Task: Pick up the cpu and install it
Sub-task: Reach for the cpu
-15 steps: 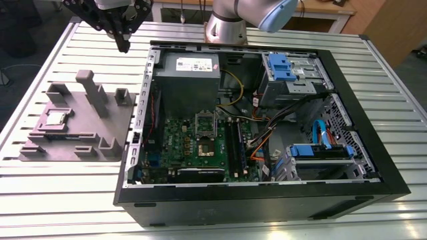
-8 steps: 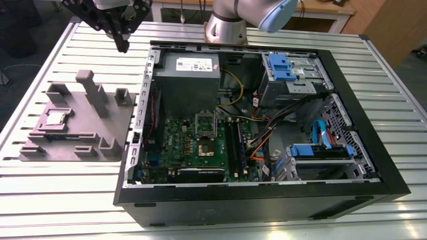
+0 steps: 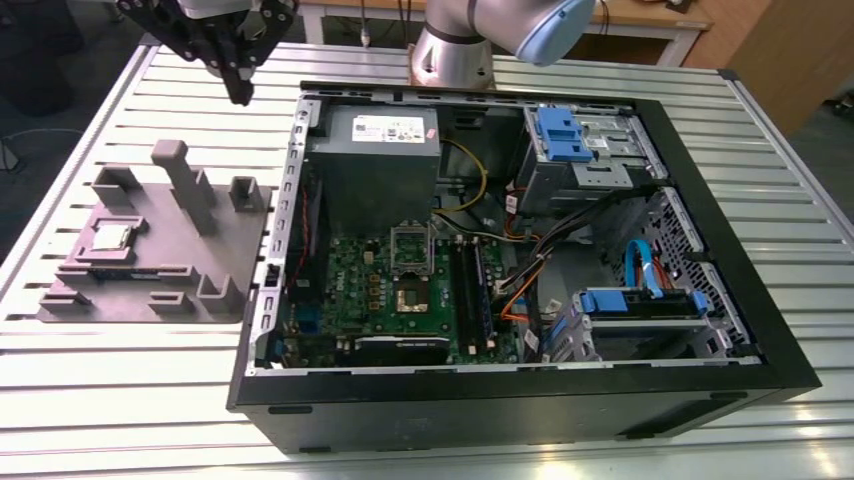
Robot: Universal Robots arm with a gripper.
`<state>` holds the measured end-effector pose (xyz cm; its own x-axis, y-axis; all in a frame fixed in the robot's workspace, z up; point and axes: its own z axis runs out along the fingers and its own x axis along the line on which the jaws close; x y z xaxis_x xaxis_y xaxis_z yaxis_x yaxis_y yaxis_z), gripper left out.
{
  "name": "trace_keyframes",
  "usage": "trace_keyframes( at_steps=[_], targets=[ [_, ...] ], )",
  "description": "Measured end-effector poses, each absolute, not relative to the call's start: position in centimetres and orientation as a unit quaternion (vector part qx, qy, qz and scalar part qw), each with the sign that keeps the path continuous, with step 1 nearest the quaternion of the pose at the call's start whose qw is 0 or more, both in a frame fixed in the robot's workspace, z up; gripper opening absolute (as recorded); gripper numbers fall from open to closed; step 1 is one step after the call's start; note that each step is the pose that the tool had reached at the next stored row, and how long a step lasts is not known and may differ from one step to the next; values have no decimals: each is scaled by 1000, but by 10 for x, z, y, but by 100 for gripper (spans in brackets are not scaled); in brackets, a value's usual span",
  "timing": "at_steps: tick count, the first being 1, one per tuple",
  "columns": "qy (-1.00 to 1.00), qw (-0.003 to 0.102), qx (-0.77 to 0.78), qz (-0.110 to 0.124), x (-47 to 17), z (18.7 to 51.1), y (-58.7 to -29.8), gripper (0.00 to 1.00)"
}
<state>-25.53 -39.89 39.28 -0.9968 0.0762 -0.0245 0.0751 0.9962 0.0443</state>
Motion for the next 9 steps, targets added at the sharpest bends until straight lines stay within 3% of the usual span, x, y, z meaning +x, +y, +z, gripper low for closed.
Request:
trace_keyframes(
  at_steps=[9],
  targets=[
    [999, 13, 38, 22, -260, 393, -399, 10]
  ],
)
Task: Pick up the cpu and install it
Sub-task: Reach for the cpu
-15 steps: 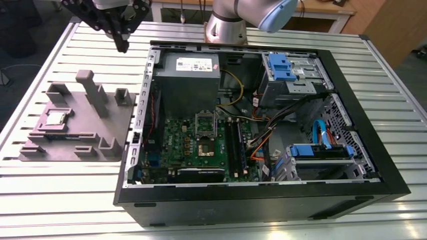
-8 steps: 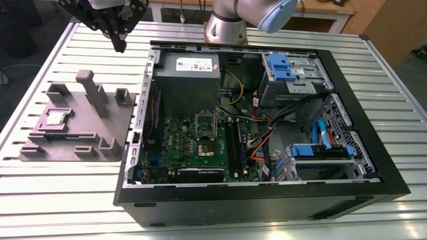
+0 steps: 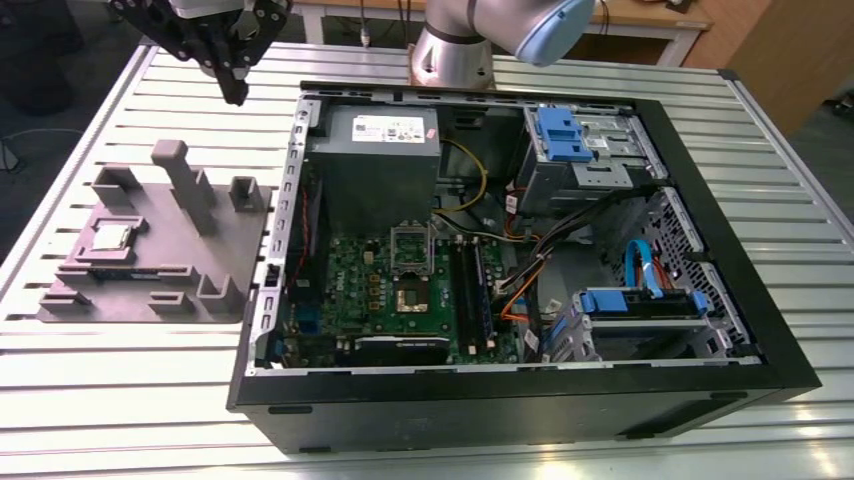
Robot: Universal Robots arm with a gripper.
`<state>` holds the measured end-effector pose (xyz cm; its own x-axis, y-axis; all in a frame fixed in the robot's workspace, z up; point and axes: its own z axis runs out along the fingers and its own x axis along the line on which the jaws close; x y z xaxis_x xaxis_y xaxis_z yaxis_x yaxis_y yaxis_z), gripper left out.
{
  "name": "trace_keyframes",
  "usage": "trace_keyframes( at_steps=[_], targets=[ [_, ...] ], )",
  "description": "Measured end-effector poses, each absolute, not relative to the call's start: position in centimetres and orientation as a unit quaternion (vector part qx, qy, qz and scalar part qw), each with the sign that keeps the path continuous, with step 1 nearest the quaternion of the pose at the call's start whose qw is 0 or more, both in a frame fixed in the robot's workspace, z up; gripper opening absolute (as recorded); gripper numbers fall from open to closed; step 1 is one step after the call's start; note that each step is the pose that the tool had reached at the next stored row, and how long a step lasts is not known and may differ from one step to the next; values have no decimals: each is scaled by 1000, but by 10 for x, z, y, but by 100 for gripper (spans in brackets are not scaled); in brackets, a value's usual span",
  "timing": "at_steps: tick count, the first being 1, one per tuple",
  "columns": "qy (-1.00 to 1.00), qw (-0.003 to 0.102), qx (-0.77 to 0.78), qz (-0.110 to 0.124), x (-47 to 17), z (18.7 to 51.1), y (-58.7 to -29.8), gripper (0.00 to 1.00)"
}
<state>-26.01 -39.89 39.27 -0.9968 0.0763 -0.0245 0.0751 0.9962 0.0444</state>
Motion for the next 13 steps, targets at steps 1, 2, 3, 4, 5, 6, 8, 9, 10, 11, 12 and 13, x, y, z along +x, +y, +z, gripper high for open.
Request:
trace_keyframes(
  at_steps=[1, 2, 3, 4, 5, 6, 8, 9, 10, 11, 12, 13],
  targets=[
    [999, 13, 38, 22, -261, 393, -399, 10],
    [999, 13, 38, 22, -261, 393, -399, 10],
    [999, 13, 38, 22, -262, 393, -399, 10],
    [999, 13, 38, 22, -262, 393, -399, 10],
    [999, 13, 38, 22, -263, 393, -399, 10],
    [999, 13, 38, 22, -263, 393, -399, 10],
    [999, 13, 38, 22, -264, 393, -399, 10],
    [999, 13, 38, 22, -265, 393, -399, 10],
    [999, 13, 38, 22, -265, 393, -399, 10],
    [999, 13, 38, 22, -265, 393, -399, 10],
    [999, 13, 38, 22, -266, 393, -399, 10],
    [999, 13, 38, 22, -266, 393, -399, 10]
  ],
)
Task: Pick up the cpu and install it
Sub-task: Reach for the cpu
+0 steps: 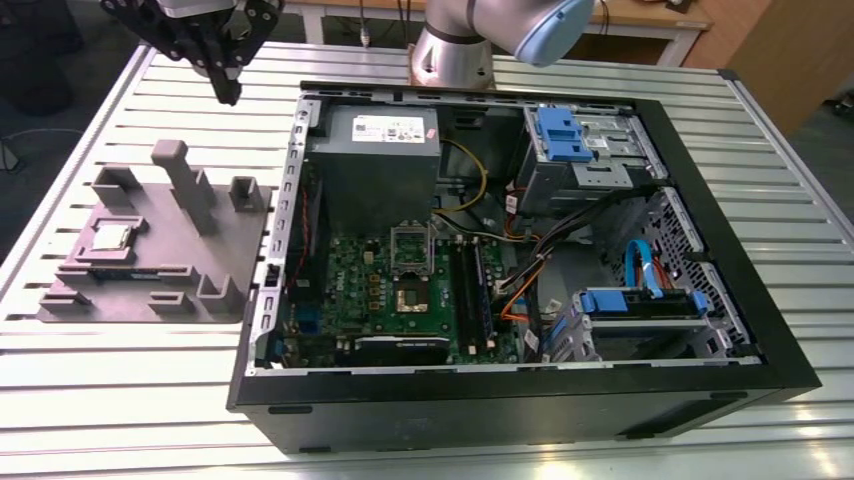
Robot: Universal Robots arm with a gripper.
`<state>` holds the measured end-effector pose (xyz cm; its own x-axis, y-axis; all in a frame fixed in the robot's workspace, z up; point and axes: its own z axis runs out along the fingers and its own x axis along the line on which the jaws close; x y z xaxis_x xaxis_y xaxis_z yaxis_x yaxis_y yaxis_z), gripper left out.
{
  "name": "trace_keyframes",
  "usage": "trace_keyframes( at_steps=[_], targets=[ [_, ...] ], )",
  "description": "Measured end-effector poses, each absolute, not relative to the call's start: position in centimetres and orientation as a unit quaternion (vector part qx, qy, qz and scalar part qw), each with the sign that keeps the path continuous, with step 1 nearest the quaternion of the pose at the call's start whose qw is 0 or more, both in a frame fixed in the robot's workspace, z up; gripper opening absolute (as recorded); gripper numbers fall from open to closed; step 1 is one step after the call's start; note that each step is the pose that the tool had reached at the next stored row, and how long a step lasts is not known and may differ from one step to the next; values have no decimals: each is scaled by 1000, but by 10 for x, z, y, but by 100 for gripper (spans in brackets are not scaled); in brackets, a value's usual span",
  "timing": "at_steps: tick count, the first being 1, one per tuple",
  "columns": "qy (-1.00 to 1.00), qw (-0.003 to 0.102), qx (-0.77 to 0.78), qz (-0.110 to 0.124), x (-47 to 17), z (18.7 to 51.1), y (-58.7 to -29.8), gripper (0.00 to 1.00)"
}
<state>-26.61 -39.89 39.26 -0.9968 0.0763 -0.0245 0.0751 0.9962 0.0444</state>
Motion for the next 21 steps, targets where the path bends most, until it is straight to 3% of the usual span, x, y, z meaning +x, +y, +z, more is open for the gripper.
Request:
trace_keyframes(
  at_steps=[21],
  targets=[
    [999, 13, 38, 22, -284, 392, -399, 10]
  ],
)
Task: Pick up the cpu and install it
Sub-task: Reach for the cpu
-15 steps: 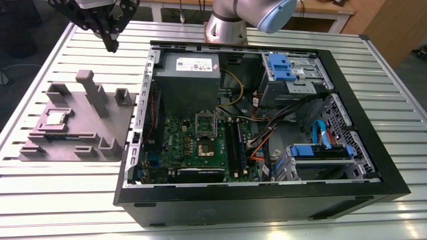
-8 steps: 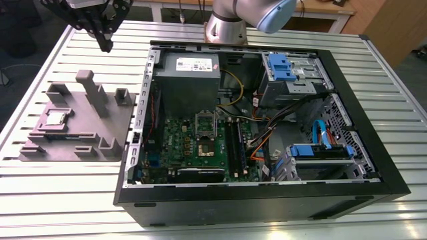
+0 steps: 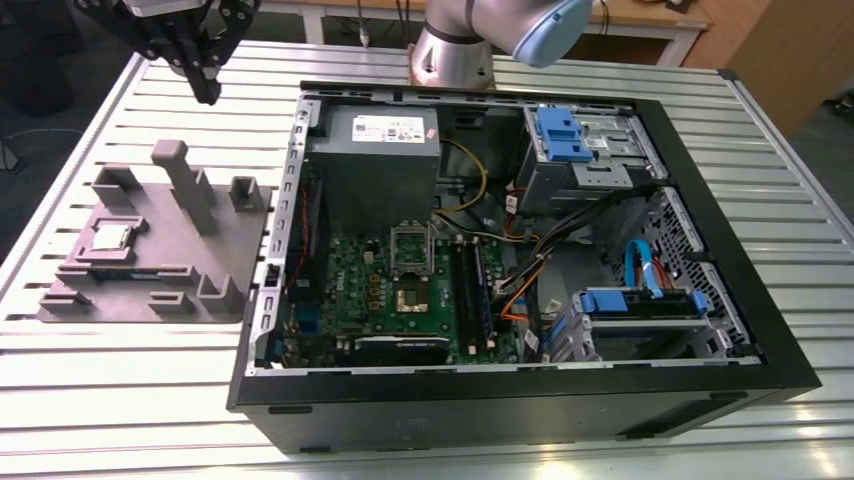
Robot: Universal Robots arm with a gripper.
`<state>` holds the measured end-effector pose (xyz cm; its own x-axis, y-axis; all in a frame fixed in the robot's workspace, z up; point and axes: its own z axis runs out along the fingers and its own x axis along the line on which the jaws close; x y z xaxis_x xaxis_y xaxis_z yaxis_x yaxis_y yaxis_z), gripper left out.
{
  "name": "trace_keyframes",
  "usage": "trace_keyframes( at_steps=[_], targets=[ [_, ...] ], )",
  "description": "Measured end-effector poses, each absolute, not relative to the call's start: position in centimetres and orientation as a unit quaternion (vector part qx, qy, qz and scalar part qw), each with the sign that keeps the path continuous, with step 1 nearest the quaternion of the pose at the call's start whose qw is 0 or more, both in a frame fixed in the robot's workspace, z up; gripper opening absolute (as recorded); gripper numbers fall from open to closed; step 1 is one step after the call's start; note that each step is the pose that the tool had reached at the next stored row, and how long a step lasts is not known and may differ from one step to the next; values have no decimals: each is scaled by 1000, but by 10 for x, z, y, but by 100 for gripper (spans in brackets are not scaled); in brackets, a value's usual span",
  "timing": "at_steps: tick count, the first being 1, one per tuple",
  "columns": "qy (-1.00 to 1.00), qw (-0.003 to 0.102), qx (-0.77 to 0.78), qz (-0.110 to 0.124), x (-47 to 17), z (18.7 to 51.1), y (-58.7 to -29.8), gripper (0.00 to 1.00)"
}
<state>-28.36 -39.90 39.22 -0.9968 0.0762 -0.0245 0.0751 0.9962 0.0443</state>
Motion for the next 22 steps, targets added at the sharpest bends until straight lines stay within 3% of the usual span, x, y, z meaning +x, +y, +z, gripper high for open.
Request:
trace_keyframes(
  at_steps=[15, 22],
  targets=[
    [999, 12, 38, 23, -296, 391, -399, 10],
    [999, 2, 38, 24, -296, 391, -399, 10]
  ],
)
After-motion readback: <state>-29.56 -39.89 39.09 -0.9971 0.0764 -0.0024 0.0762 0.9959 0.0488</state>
